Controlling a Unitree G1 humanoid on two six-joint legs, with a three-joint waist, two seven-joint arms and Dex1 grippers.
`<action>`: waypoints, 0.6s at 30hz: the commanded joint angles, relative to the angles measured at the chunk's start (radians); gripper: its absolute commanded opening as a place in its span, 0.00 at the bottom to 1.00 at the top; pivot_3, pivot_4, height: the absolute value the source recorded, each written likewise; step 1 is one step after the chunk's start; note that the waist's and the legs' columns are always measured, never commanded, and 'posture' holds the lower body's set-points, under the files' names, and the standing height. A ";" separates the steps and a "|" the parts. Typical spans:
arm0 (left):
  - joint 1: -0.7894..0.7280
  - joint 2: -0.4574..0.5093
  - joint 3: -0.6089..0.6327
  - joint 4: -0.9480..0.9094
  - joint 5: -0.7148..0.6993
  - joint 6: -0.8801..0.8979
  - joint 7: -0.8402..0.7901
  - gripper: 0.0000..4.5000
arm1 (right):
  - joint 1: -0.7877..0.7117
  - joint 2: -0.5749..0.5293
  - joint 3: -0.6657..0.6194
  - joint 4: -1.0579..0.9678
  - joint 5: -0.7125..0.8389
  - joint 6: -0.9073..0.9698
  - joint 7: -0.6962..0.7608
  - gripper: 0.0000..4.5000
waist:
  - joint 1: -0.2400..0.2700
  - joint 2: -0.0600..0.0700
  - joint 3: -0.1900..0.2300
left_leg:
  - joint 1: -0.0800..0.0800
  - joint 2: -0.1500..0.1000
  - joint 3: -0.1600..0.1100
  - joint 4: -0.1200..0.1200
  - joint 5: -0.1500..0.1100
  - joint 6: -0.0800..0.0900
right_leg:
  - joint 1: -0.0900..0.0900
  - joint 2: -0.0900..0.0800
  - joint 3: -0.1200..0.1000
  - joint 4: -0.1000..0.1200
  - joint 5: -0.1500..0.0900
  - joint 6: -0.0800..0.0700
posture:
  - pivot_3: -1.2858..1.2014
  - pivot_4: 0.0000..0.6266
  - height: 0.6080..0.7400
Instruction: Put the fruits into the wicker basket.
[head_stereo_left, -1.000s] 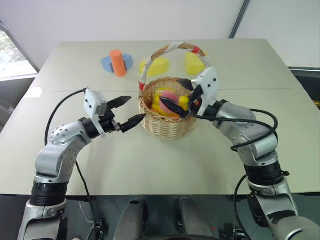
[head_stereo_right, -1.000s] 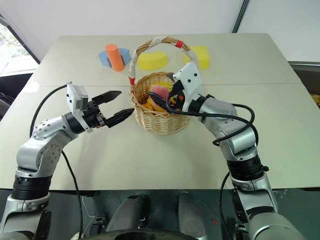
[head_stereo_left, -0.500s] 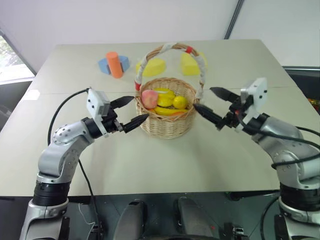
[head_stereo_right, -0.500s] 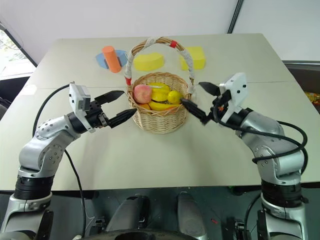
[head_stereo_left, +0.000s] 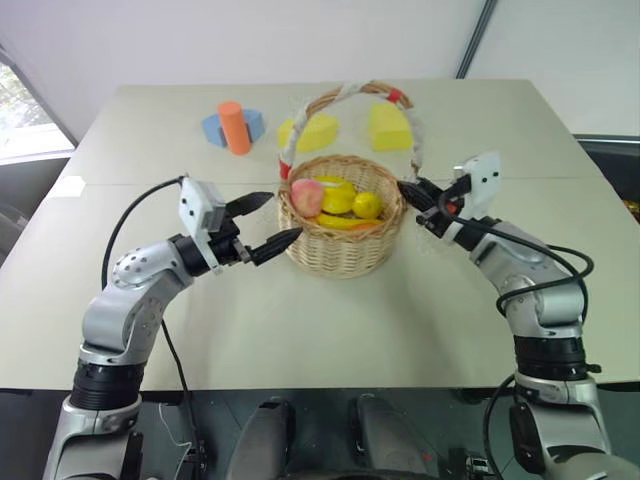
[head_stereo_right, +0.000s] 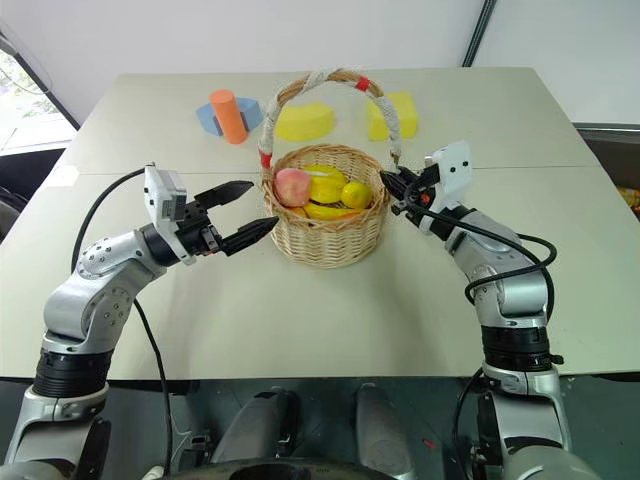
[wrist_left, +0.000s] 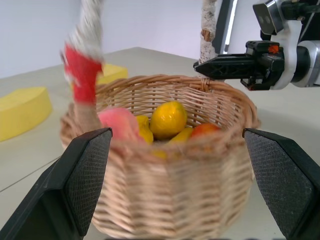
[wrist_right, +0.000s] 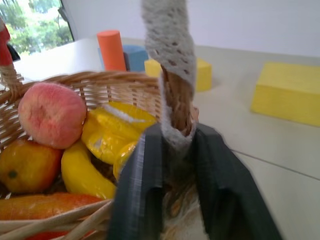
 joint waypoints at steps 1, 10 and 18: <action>-0.010 -0.006 0.002 -0.033 -0.001 -0.009 0.006 1.00 | 0.003 -0.025 -0.075 -0.052 0.004 -0.050 -0.011 0.03 | 0.000 0.000 0.000 | 0.000 0.000 0.000 0.000 0.000 0.000 | 0.000 0.000 0.000 0.000 0.000 0.000 | 0.52 0.24 1.00; -0.034 -0.020 -0.017 -0.002 0.002 -0.019 -0.014 1.00 | 0.028 -0.189 -0.315 0.039 -0.104 -0.058 -0.203 0.03 | 0.003 0.000 0.000 | 0.000 -0.001 0.000 0.000 0.000 0.000 | 0.000 -0.001 0.000 0.000 0.000 0.000 | 0.52 0.24 1.00; -0.078 -0.054 -0.045 0.041 0.022 -0.036 -0.025 1.00 | -0.016 -0.185 -0.378 0.289 -0.176 -0.174 -0.347 0.03 | -0.015 0.002 0.000 | 0.002 0.001 0.004 0.000 0.000 0.000 | 0.000 0.002 0.002 0.001 0.000 0.000 | 0.52 0.24 1.00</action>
